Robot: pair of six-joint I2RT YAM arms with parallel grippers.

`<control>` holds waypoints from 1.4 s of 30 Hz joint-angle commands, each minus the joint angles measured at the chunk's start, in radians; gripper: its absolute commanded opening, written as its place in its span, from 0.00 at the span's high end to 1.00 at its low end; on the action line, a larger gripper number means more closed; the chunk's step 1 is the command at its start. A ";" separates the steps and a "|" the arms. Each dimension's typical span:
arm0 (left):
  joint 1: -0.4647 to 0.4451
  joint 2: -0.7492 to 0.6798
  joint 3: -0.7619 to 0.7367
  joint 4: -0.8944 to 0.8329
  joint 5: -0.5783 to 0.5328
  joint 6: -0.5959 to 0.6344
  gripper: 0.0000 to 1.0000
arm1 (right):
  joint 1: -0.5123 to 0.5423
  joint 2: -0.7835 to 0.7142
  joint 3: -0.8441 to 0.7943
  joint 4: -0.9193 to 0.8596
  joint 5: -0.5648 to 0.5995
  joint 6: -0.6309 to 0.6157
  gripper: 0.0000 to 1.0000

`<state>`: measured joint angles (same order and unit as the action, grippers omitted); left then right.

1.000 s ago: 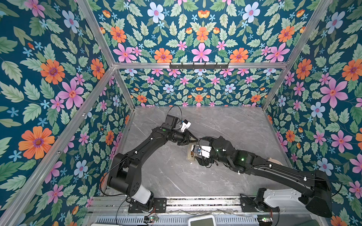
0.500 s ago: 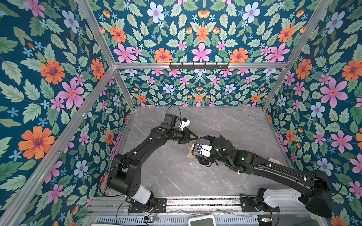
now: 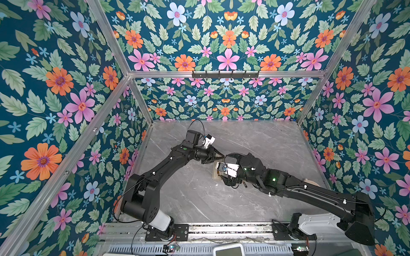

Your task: Load the batteries into the remote control

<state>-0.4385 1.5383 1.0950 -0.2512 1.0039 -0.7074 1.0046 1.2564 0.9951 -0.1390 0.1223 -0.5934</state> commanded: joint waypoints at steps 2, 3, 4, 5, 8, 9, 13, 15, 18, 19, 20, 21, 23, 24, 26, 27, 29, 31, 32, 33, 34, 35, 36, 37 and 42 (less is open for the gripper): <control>0.002 -0.012 -0.015 0.057 0.037 -0.022 1.00 | 0.000 0.009 0.013 0.015 -0.003 0.026 0.01; 0.002 -0.013 -0.020 0.069 0.041 -0.028 1.00 | 0.001 0.011 0.014 0.014 -0.004 0.026 0.01; 0.002 -0.014 -0.024 0.079 0.045 -0.035 1.00 | 0.001 0.011 0.017 0.013 -0.004 0.026 0.01; 0.001 -0.014 -0.028 0.086 0.047 -0.039 1.00 | 0.002 0.013 0.017 0.010 -0.006 0.027 0.01; 0.001 -0.014 -0.033 0.101 0.053 -0.046 1.00 | 0.001 0.013 0.019 0.006 -0.004 0.026 0.01; 0.002 -0.012 -0.037 0.110 0.056 -0.050 1.00 | 0.000 0.013 0.020 0.004 -0.004 0.026 0.01; 0.001 -0.006 -0.046 0.145 0.067 -0.072 1.00 | 0.001 0.016 0.024 -0.002 -0.005 0.026 0.01; 0.002 -0.006 -0.046 0.149 0.068 -0.072 1.00 | 0.002 0.016 0.026 -0.004 -0.003 0.026 0.01; 0.003 -0.004 -0.044 0.150 0.062 -0.070 1.00 | 0.001 0.014 0.027 -0.010 -0.001 0.026 0.01; 0.003 -0.004 -0.043 0.150 0.059 -0.070 1.00 | 0.001 0.015 0.027 -0.011 -0.001 0.027 0.01; 0.003 -0.003 -0.043 0.152 0.059 -0.070 1.00 | 0.001 0.013 0.027 -0.012 -0.003 0.027 0.01; 0.003 -0.002 -0.043 0.154 0.058 -0.070 1.00 | 0.001 0.014 0.027 -0.012 -0.004 0.029 0.01; 0.003 0.000 -0.044 0.156 0.057 -0.071 1.00 | 0.001 0.014 0.028 -0.012 -0.003 0.028 0.01; 0.003 0.000 -0.044 0.157 0.056 -0.071 1.00 | 0.001 0.012 0.030 -0.012 -0.002 0.028 0.01; 0.003 0.001 -0.047 0.159 0.055 -0.072 1.00 | 0.001 0.011 0.029 -0.012 0.000 0.027 0.01; 0.003 0.000 -0.047 0.159 0.055 -0.072 1.00 | 0.000 0.012 0.029 -0.013 0.000 0.027 0.01; 0.003 0.000 -0.047 0.159 0.055 -0.072 1.00 | 0.000 0.012 0.029 -0.012 -0.001 0.029 0.01; 0.002 0.002 -0.047 0.159 0.056 -0.072 1.00 | 0.001 0.010 0.028 -0.010 0.003 0.028 0.01; 0.003 0.002 -0.048 0.159 0.055 -0.071 1.00 | 0.001 0.010 0.027 -0.008 0.003 0.029 0.01; 0.003 0.002 -0.049 0.159 0.055 -0.072 1.00 | 0.001 0.008 0.027 -0.007 0.005 0.029 0.01; 0.003 0.003 -0.050 0.159 0.054 -0.072 1.00 | 0.000 0.006 0.027 -0.006 0.006 0.029 0.01; 0.003 0.004 -0.050 0.159 0.053 -0.070 1.00 | 0.001 0.005 0.027 -0.005 0.006 0.029 0.01; 0.003 0.005 -0.050 0.160 0.052 -0.072 1.00 | 0.001 0.003 0.027 -0.006 0.008 0.030 0.01; 0.003 0.005 -0.050 0.161 0.052 -0.072 1.00 | 0.001 0.002 0.027 -0.005 0.010 0.032 0.01; 0.003 0.011 -0.049 0.174 0.059 -0.081 1.00 | 0.001 0.000 0.027 -0.001 0.014 0.032 0.01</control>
<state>-0.4385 1.5459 1.0443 -0.1043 1.0462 -0.7822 1.0050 1.2640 1.0161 -0.1585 0.1230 -0.5739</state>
